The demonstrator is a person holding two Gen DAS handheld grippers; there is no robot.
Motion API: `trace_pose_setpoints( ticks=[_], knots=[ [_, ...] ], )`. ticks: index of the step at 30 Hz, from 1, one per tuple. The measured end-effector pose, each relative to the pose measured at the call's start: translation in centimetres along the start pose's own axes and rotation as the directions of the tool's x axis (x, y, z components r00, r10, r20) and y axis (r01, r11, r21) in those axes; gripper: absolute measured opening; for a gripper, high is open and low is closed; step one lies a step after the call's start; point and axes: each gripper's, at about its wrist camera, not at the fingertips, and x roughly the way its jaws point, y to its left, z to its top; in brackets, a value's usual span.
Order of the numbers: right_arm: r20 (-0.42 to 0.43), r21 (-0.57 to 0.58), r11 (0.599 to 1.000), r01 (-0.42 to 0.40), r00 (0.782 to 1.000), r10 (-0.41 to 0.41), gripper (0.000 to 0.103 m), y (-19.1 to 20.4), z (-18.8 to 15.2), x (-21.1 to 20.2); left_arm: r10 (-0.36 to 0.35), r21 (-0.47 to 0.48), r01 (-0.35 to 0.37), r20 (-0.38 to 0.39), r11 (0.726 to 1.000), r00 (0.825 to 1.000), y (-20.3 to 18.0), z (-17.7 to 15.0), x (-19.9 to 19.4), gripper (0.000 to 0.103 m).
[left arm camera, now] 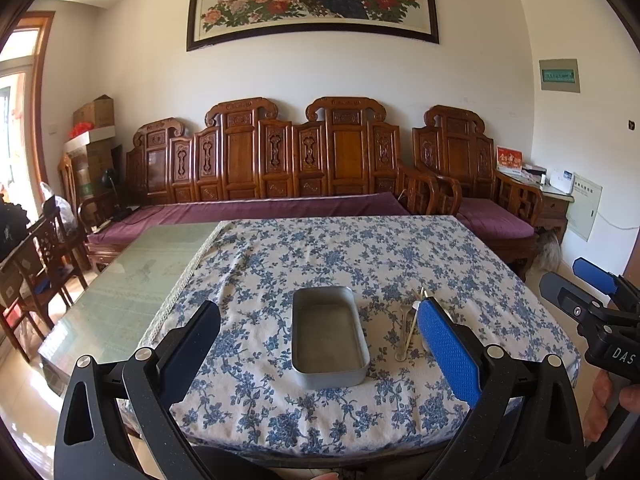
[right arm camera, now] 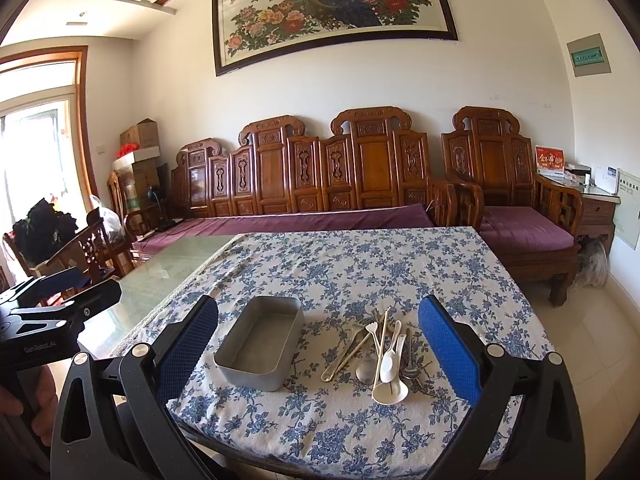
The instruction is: Organize utensils
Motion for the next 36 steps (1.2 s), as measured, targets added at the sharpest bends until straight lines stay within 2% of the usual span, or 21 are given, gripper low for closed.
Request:
trace_pose_setpoints(
  ticks=[9,14,18,21,29,32,36],
  knots=[
    [-0.064,0.005,1.000,0.012,0.998,-0.012,0.100,-2.8,-1.7,3.4,-0.023,0.014,0.024,-0.088,1.000,0.996,-0.2,-1.5,4.5,0.095],
    [-0.132,0.000,1.000,0.030,0.991,-0.030,0.085,-5.2,-3.0,6.6,-0.064,0.031,0.069,-0.132,0.997,0.989,-0.9,-2.2,7.2,0.095],
    [-0.199,-0.020,0.999,0.035,0.979,-0.038,0.069,-6.6,-4.1,9.6,-0.104,0.047,0.113,-0.170,0.992,0.980,-1.6,-2.8,9.6,0.095],
    [-0.239,-0.028,0.999,0.033,0.970,-0.039,0.061,-7.2,-4.7,11.4,-0.124,0.058,0.138,-0.200,0.989,0.972,-2.2,-3.3,11.2,0.095],
    [-0.349,-0.019,1.000,0.004,0.937,-0.010,0.039,-8.4,-6.8,17.0,-0.160,0.080,0.188,-0.272,0.979,0.949,-3.3,-4.1,15.0,0.095],
    [-0.398,-0.011,1.000,-0.015,0.917,0.009,0.032,-8.4,-8.1,19.4,-0.166,0.088,0.198,-0.287,0.976,0.944,-3.6,-4.3,16.1,0.095],
    [-0.477,-0.009,1.000,-0.027,0.879,0.019,0.025,-8.2,-10.6,22.6,-0.178,0.085,0.213,-0.309,0.973,0.934,-3.9,-4.6,17.8,0.093]
  ],
)
